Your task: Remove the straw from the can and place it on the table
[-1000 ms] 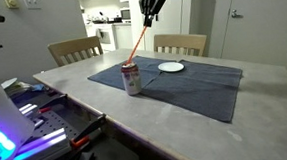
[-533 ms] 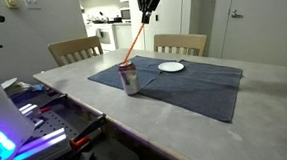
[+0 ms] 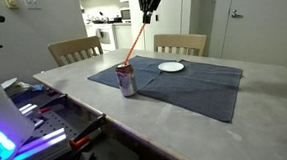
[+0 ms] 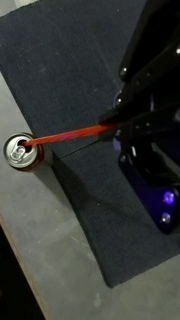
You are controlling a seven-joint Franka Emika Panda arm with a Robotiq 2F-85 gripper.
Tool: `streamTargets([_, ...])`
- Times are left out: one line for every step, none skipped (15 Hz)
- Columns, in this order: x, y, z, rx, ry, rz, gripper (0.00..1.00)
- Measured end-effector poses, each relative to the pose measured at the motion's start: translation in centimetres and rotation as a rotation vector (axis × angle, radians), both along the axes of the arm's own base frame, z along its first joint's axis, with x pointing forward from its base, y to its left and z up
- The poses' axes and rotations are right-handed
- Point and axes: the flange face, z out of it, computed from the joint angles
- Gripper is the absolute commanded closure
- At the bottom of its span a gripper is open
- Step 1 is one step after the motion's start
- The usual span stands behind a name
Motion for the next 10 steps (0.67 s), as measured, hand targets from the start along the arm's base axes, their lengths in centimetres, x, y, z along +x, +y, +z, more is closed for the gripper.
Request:
streamTargets([-0.03,-0.12,0.02,-0.001,0.0,-0.001,0.98])
streamTargets([-0.06,-0.23,0.04,-0.003,0.0,-0.002,0.98])
streamTargets([-0.09,-0.34,0.08,-0.006,-0.001,-0.003,0.98])
streamTargets([-0.13,-0.44,0.13,-0.008,-0.001,-0.002,0.98])
streamTargets([-0.15,-0.53,0.18,-0.011,-0.001,-0.002,0.98])
streamTargets([-0.18,-0.6,0.24,-0.013,-0.002,-0.003,0.98])
streamTargets([-0.21,-0.67,0.32,-0.014,-0.003,-0.003,0.98])
streamTargets([-0.25,-0.73,0.46,-0.017,-0.005,-0.002,0.98])
streamTargets([-0.29,-0.79,0.66,-0.021,-0.008,-0.001,0.98])
streamTargets([-0.33,-0.83,0.91,-0.025,-0.011,0.001,0.98])
